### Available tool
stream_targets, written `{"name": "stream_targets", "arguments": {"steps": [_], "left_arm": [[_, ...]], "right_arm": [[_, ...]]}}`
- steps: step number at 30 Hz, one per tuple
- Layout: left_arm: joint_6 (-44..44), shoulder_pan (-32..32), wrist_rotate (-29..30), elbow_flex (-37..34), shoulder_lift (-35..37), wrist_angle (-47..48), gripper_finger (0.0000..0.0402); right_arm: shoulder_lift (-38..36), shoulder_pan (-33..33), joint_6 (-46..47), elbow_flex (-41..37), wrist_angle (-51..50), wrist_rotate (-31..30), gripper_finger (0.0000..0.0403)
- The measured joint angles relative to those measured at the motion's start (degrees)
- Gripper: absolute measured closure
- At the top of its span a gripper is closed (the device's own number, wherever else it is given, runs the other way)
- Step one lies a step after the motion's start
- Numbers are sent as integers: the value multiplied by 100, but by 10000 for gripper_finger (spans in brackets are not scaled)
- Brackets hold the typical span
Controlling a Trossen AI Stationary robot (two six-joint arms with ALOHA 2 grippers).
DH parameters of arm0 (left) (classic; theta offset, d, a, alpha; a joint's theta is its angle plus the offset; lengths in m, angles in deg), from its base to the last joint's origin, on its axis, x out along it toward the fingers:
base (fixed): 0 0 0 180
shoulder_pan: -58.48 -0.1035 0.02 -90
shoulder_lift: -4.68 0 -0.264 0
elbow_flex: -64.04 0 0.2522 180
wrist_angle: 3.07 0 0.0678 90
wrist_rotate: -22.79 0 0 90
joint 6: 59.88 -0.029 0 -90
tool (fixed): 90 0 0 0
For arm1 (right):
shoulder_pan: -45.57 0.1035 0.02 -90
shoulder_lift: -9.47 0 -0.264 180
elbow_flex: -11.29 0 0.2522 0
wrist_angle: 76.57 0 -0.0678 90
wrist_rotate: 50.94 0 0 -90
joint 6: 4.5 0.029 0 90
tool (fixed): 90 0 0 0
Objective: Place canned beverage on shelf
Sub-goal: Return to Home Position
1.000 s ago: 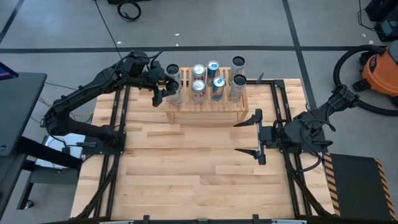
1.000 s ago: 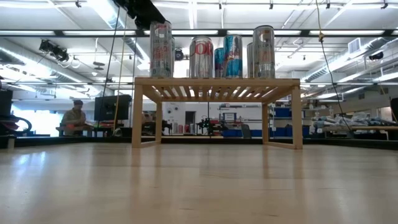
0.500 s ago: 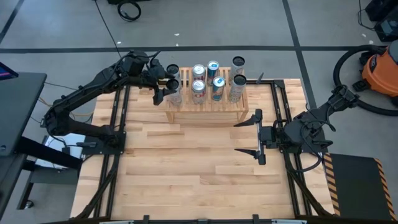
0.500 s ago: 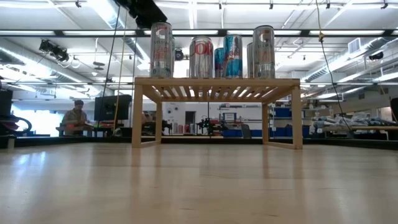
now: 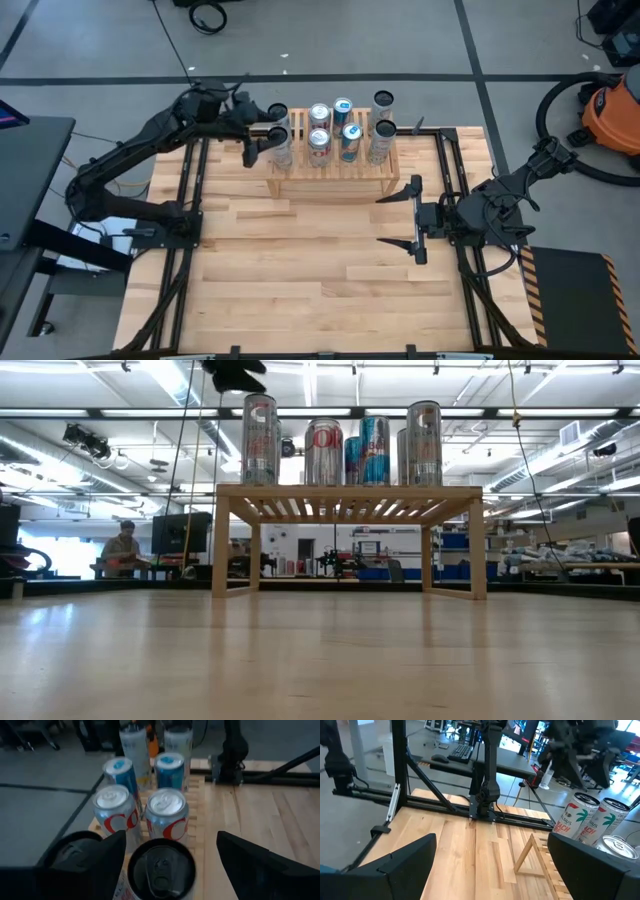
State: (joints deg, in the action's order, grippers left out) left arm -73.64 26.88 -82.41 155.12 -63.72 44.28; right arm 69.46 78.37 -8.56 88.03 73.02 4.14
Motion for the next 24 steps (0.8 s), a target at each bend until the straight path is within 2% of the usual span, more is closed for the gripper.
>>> {"name": "stream_targets", "arguments": {"steps": [7, 12, 15, 20, 22, 24], "left_arm": [[151, 5, -3, 0, 841, 63, 88], [219, 5, -3, 0, 1533, 488, 88], [232, 5, -4, 2, 1953, 849, 88], [268, 5, -4, 2, 2666, 1282, 88], [268, 5, -4, 2, 2927, 1430, 88], [304, 5, -6, -1, 3162, 1681, 88]], "right_arm": [[-100, 12, 106, -4, -151, -179, 10], [-779, 61, 91, -4, -558, -152, 10], [-1434, 54, 71, -4, -816, 469, 10], [-2387, 60, -31, -67, -890, 2095, 10], [-2704, 60, -45, -223, -911, 2428, 10], [-2994, 60, -63, -436, -945, 2494, 10]]}}
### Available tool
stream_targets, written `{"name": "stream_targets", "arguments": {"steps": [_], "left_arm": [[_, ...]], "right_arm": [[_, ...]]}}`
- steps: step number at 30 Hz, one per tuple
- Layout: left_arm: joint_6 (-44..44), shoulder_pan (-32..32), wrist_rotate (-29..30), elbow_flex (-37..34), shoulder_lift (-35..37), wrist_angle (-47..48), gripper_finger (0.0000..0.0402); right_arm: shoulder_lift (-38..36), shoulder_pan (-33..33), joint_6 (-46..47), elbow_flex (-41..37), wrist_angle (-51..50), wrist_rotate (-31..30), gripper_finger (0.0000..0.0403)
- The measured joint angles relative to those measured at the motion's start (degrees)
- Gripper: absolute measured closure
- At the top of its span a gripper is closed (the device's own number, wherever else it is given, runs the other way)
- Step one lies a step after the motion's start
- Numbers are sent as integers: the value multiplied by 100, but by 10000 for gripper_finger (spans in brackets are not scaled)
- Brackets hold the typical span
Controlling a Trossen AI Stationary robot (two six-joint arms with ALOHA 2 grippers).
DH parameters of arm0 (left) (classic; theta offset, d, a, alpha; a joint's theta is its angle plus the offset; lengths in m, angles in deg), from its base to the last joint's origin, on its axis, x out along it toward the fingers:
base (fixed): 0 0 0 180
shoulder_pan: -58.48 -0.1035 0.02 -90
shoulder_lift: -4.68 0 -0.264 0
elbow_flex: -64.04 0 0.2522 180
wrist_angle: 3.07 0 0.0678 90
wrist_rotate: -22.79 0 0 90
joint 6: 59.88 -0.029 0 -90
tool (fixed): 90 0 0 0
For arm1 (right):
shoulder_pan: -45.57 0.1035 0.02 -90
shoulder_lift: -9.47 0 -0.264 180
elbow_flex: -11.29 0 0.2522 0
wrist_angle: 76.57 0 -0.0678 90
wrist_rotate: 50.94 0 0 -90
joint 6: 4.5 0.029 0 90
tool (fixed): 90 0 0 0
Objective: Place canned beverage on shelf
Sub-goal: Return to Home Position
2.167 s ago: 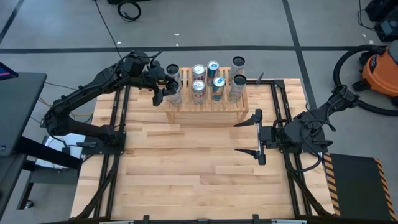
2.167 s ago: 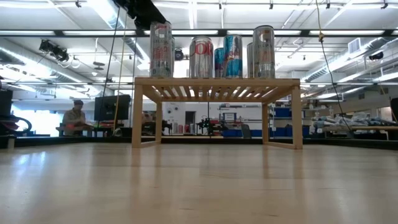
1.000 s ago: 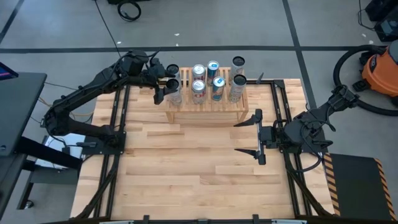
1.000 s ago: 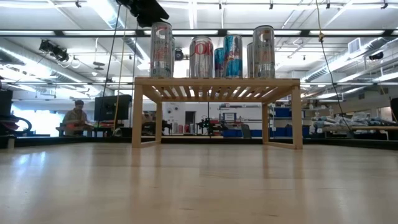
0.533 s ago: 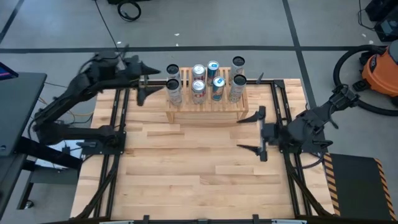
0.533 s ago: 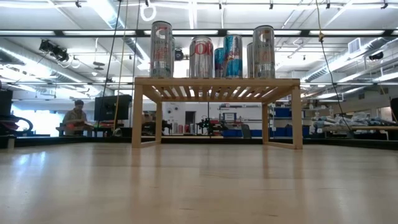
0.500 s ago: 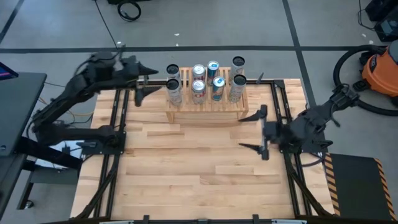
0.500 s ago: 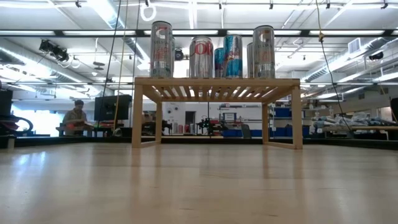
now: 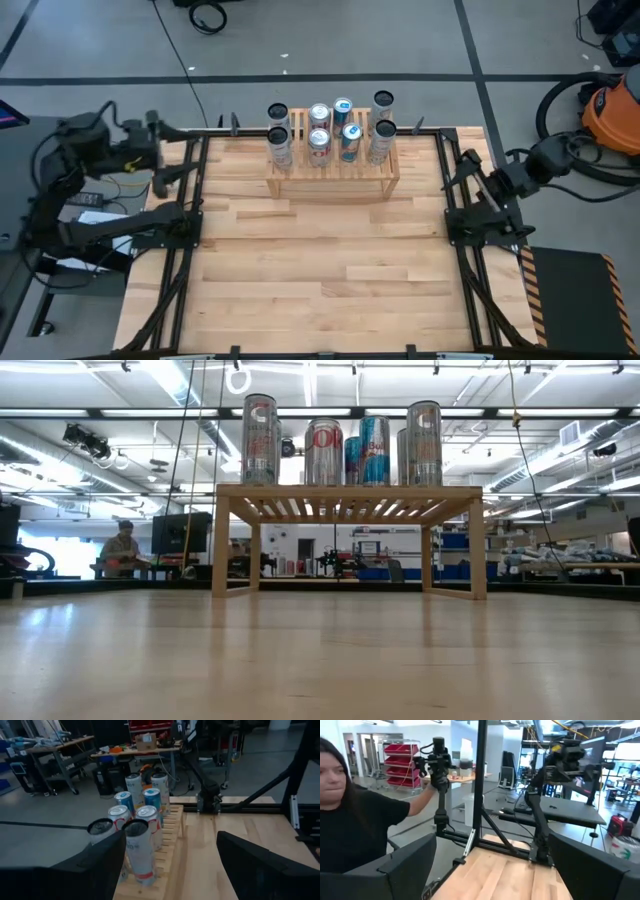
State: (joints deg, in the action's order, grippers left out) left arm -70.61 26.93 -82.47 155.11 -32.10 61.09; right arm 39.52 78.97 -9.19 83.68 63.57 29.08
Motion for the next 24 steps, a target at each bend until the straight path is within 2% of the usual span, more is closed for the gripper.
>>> {"name": "stream_targets", "arguments": {"steps": [5, 8, 15, 24], "left_arm": [[271, 0, -2, -498, 716, 51, 88], [373, 0, 0, -1060, 1173, -141, 88], [727, 0, 1, -2784, 2167, -1513, 88], [1023, 0, 89, -4879, 2989, -2923, 88]], "right_arm": [[-648, 0, 1, -740, 131, -128, 10], [-929, 0, 61, -1192, 391, 58, 10], [-1331, 0, 173, -2109, 1270, 738, 10], [-1438, 0, 213, -3098, 2061, 814, 10]]}}
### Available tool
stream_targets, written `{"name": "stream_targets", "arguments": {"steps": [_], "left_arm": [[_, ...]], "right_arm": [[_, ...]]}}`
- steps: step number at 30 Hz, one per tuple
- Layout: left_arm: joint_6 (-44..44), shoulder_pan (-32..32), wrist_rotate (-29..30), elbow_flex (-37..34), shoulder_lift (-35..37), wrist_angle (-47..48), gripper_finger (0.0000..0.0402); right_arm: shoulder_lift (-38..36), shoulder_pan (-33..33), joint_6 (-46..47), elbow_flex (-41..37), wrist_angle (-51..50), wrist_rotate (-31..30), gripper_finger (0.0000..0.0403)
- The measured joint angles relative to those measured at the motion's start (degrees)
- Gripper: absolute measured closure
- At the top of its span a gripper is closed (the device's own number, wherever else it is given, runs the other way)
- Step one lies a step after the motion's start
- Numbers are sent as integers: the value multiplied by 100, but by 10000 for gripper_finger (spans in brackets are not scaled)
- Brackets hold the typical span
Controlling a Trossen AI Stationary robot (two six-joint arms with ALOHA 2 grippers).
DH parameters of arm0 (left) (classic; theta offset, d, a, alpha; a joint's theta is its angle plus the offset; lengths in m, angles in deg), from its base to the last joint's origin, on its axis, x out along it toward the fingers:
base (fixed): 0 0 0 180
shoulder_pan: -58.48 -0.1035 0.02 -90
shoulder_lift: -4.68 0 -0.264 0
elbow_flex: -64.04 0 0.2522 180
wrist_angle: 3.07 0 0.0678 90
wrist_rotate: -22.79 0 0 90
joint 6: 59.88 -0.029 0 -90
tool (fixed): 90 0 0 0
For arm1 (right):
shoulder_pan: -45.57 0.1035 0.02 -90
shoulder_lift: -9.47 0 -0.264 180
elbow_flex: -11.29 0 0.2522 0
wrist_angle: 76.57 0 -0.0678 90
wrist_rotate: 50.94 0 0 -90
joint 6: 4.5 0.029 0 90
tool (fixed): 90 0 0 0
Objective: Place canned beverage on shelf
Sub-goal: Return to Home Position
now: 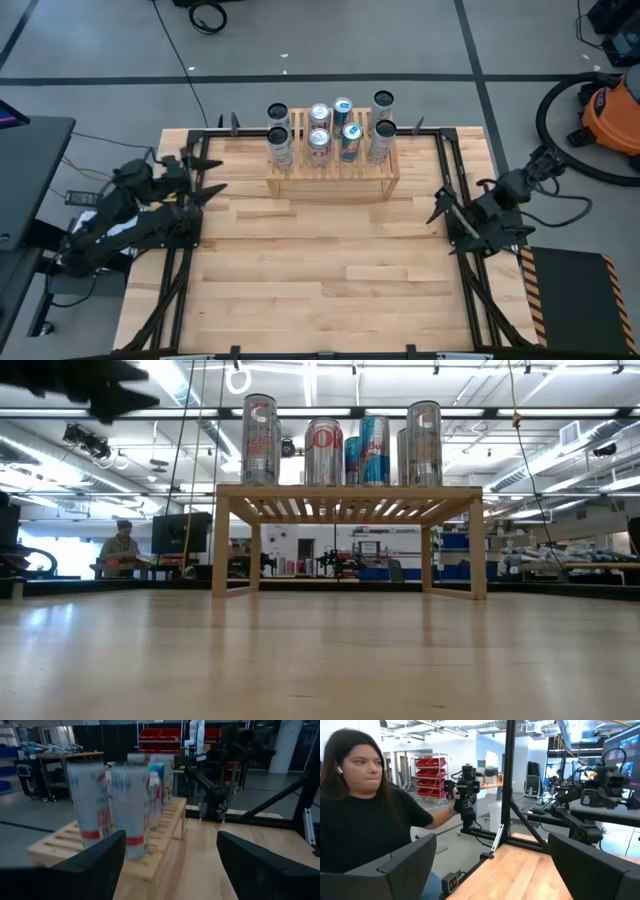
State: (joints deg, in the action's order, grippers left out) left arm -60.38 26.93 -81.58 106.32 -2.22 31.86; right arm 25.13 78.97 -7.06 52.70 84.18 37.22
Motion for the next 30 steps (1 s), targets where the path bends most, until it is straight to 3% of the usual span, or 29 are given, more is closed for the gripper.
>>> {"name": "stream_targets", "arguments": {"steps": [10, 23, 30], "left_arm": [[11, 4, 561, -1414, 144, -1697, 88], [-290, 4, 1586, -2331, 139, -2030, 88], [-293, 4, 1766, -2542, 142, -2328, 88]], "right_arm": [[3, 0, 2, -981, 876, -149, 10], [2, -22, -14, -1862, 1675, -168, 10], [4, -22, 138, -2253, 2066, -164, 10]]}}
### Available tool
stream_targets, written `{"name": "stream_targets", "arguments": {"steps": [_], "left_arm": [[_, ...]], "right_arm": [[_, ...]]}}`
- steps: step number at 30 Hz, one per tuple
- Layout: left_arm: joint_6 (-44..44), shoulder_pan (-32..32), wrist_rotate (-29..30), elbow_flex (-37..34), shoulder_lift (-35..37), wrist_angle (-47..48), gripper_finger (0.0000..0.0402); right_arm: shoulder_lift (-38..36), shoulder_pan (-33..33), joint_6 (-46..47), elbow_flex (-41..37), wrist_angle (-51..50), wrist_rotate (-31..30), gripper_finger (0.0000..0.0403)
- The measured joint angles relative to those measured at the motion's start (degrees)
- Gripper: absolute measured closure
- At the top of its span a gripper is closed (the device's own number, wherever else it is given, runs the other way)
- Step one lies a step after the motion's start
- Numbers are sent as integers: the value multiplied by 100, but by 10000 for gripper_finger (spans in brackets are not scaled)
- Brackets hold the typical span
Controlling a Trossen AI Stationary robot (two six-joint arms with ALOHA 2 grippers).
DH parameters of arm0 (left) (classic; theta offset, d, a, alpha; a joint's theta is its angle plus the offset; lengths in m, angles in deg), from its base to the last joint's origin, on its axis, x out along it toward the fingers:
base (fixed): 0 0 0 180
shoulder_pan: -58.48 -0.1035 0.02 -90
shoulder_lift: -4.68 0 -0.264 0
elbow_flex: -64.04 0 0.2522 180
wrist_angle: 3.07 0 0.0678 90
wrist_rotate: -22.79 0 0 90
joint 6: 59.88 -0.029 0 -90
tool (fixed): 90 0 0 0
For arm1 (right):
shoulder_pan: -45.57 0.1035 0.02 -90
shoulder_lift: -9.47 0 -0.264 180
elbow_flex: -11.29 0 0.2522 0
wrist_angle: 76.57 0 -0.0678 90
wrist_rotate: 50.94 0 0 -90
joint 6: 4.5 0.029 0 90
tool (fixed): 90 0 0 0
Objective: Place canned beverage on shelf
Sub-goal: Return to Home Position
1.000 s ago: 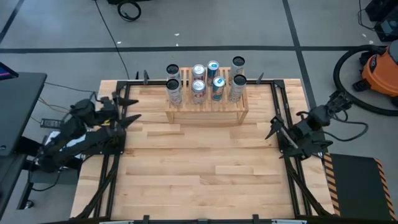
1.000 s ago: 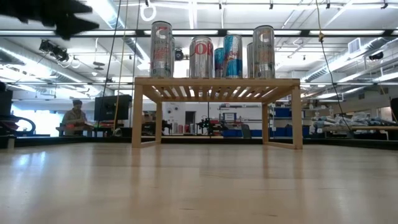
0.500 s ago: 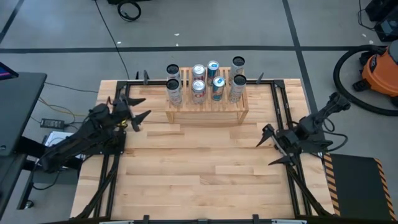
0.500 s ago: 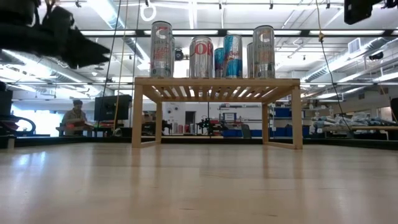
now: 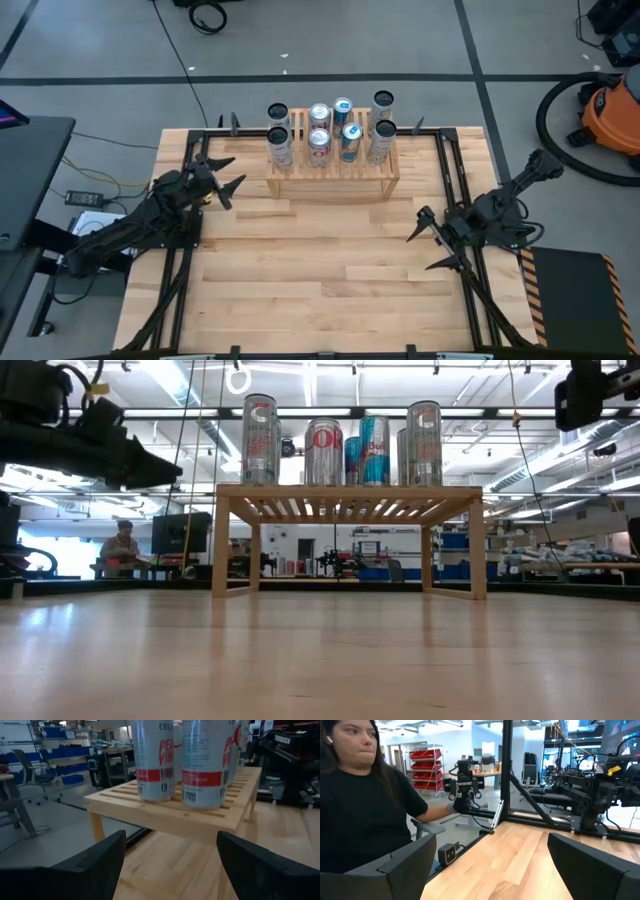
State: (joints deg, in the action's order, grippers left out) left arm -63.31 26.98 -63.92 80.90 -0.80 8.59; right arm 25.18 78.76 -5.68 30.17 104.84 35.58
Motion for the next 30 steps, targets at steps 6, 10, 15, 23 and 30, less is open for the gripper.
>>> {"name": "stream_targets", "arguments": {"steps": [6, 10, 15, 23, 30], "left_arm": [[23, -4, 11, -258, -4, -97, 88], [118, 2, 14, -261, -11, -95, 88], [115, 2, 13, -261, -11, -89, 88], [82, 2, 13, -263, -11, -60, 88], [158, 2, 11, -265, -11, -46, 88]], "right_arm": [[0, 0, 50, -342, 431, 4, 10], [7, 0, 116, -476, 525, 9, 10], [13, 0, 120, -476, 431, 44, 10], [15, 0, 101, -476, 18, 56, 10], [15, 0, 120, -476, -14, 55, 10]]}}
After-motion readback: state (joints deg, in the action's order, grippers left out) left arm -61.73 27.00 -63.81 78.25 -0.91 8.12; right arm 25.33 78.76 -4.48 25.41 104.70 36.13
